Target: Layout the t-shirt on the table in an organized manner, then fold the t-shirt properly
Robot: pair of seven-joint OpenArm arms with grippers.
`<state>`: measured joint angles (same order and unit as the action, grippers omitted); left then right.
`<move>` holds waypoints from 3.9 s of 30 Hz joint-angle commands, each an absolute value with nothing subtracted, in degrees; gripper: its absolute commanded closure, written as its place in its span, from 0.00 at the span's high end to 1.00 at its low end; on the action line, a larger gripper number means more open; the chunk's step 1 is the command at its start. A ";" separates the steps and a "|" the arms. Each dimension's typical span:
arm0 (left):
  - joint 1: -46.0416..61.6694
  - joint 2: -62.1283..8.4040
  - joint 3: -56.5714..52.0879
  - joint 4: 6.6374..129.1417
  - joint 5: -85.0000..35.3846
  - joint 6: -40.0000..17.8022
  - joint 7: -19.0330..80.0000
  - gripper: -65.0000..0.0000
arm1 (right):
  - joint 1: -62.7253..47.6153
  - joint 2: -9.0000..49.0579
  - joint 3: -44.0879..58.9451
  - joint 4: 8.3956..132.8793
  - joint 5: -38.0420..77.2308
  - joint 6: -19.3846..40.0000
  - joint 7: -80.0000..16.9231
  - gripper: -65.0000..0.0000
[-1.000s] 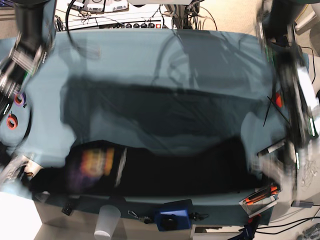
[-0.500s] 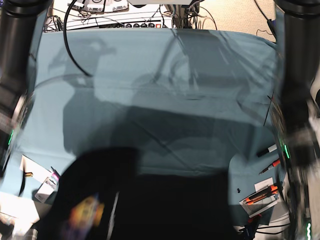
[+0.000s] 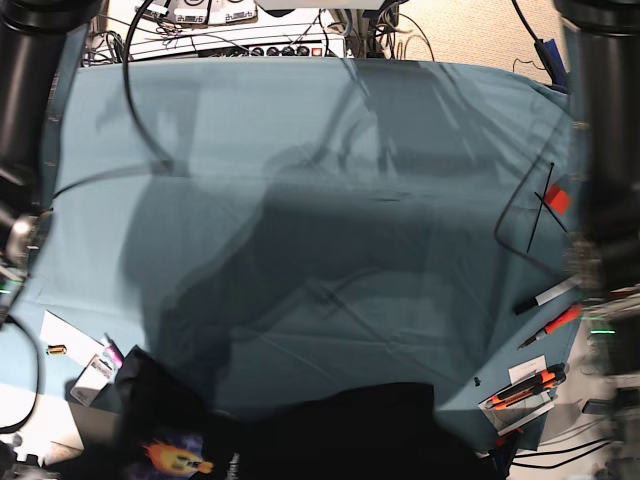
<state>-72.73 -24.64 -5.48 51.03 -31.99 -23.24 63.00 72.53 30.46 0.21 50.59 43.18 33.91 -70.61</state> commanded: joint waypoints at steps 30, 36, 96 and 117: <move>-35.59 -38.06 -12.56 52.03 -73.45 -33.01 80.00 0.00 | 10.70 31.90 25.61 98.37 50.78 33.17 -80.00 0.00; -25.85 -38.11 -19.31 52.95 -73.76 -33.08 80.00 0.00 | -2.20 31.83 26.85 101.58 51.35 33.17 -80.00 0.00; 15.22 -10.98 1.04 119.00 -21.61 -18.11 56.84 0.42 | -16.97 21.30 26.85 104.62 41.95 34.30 -74.30 0.00; 8.43 -10.96 14.46 108.38 -2.13 -1.96 51.70 0.41 | -16.97 21.30 26.85 104.62 41.98 34.33 -74.32 0.00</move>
<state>8.86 -11.00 14.55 107.44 -2.13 -2.09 52.56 -17.32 20.14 26.46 103.83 41.76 34.30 -75.57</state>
